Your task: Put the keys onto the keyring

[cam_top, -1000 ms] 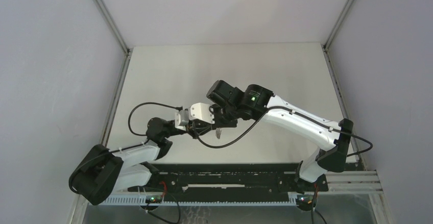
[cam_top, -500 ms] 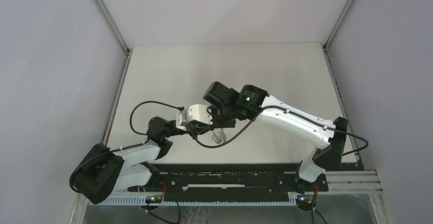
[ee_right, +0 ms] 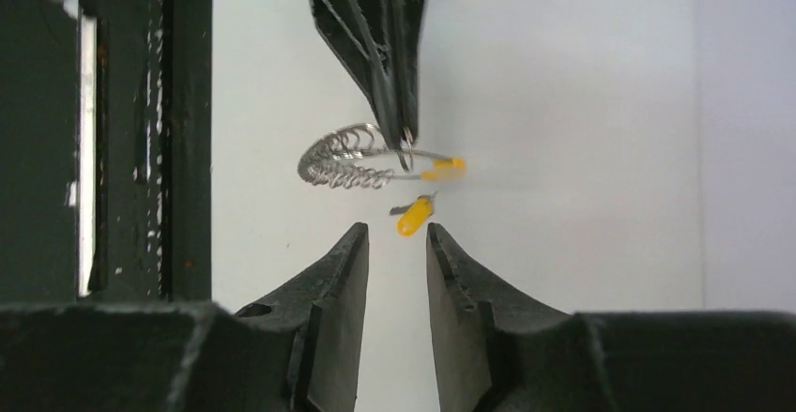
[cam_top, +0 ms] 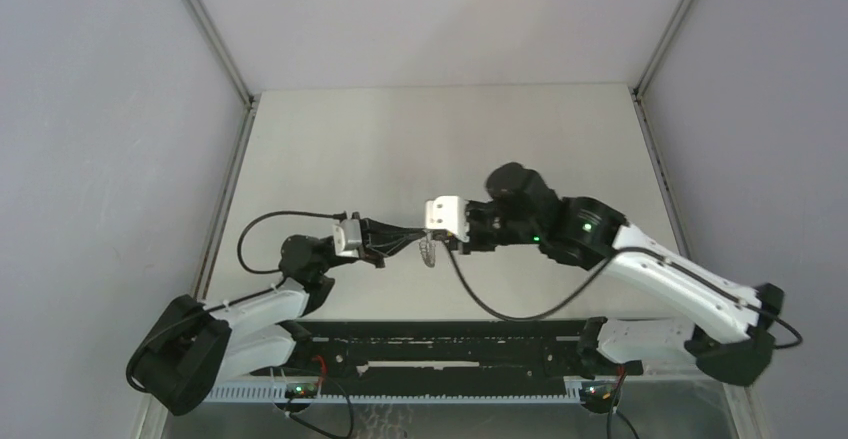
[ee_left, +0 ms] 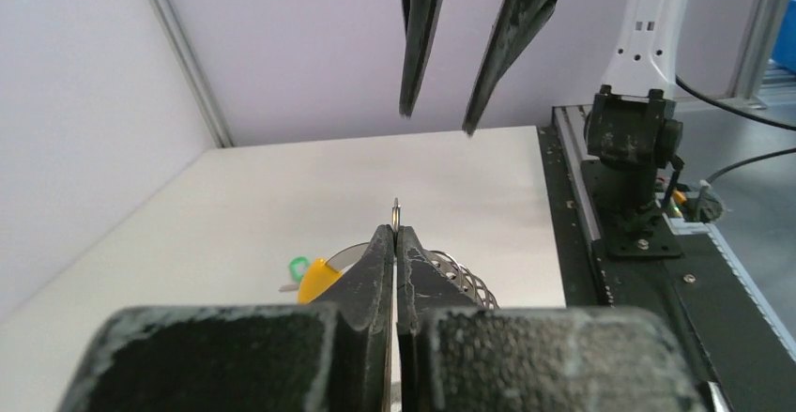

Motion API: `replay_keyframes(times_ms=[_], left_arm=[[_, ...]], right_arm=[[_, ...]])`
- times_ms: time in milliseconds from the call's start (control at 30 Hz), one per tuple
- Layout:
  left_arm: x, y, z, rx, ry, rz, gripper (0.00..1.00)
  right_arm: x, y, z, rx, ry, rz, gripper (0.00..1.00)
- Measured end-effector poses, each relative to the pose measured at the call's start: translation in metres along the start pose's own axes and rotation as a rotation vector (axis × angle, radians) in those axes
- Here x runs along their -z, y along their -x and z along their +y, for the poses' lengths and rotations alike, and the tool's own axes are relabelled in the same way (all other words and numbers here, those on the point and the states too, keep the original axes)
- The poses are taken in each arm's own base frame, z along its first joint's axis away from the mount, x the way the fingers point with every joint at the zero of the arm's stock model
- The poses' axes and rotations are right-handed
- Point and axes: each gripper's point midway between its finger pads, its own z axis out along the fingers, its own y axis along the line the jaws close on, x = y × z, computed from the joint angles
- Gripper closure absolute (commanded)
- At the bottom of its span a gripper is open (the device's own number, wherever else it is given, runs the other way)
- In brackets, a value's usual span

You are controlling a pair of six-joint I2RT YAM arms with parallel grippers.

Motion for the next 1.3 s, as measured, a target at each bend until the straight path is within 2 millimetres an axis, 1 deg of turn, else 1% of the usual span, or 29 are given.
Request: replay_keyframes(times_ms=[67, 100, 133, 200, 267, 333, 400, 500, 700, 867, 1000, 1300], left_arm=[[0.000, 0.006, 0.001, -0.030, 0.005, -0.016, 1.00], [0.000, 0.009, 0.001, -0.047, 0.005, -0.023, 1.00], [0.000, 0.012, 0.001, -0.060, 0.004, -0.029, 1.00], [0.001, 0.017, 0.000, -0.095, 0.002, -0.041, 1.00], [0.003, 0.019, -0.002, -0.128, 0.001, -0.048, 1.00], [0.006, 0.020, -0.004, -0.164, 0.000, -0.053, 1.00], [0.009, 0.021, -0.006, -0.188, 0.001, -0.055, 1.00], [0.011, 0.021, -0.007, -0.217, 0.001, -0.057, 1.00], [0.011, 0.022, -0.006, -0.236, 0.001, -0.059, 1.00], [0.011, 0.022, -0.007, -0.235, -0.002, -0.059, 1.00], [0.011, 0.021, -0.008, -0.233, -0.010, -0.058, 1.00], [0.010, 0.021, -0.010, -0.223, -0.016, -0.059, 1.00]], right_arm=[[0.014, 0.003, -0.005, -0.017, -0.052, -0.111, 0.69], [0.020, 0.005, -0.010, -0.030, -0.086, -0.175, 0.65], [0.023, 0.004, -0.014, -0.044, -0.113, -0.219, 0.61], [0.026, -0.001, -0.021, -0.072, -0.161, -0.305, 0.59], [0.020, -0.009, -0.022, -0.089, -0.183, -0.364, 0.60], [0.010, -0.014, -0.018, -0.097, -0.167, -0.396, 0.60], [0.000, -0.015, -0.012, -0.096, -0.132, -0.422, 0.61], [-0.007, -0.007, -0.008, -0.071, -0.096, -0.471, 0.62], [-0.004, 0.017, -0.005, 0.015, -0.063, -0.606, 0.66], [-0.007, 0.029, -0.007, 0.057, -0.046, -0.661, 0.69], [-0.013, 0.031, -0.005, 0.080, -0.020, -0.674, 0.71], [-0.028, 0.022, 0.008, 0.087, 0.063, -0.646, 0.76]])
